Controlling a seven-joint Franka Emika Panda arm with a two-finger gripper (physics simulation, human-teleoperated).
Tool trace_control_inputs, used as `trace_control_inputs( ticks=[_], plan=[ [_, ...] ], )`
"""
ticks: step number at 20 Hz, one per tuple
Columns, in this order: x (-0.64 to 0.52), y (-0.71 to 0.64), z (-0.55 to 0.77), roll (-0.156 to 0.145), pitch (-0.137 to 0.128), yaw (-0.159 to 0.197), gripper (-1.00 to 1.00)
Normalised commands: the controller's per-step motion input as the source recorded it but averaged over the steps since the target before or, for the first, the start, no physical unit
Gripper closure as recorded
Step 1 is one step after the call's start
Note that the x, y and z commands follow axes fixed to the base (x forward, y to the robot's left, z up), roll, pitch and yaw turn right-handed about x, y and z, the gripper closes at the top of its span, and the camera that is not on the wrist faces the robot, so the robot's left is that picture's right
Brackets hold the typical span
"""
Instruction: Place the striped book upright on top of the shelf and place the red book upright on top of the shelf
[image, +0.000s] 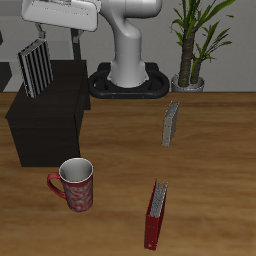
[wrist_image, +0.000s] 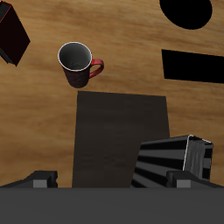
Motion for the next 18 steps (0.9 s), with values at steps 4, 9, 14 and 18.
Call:
trace_control_inputs(
  ticks=[4,9,14,18],
  plan=[
    [0.54,0.61,-0.12,-0.002,0.052,0.012,-1.0],
    [0.46,0.34,-0.13,-0.054,0.029,-0.009,-1.0],
    [0.47,0.42,-0.12,-0.017,-0.037,0.018,-1.0],
    [0.53,0.5,-0.23,0.002,0.018,-0.007,-1.0]
  ],
)
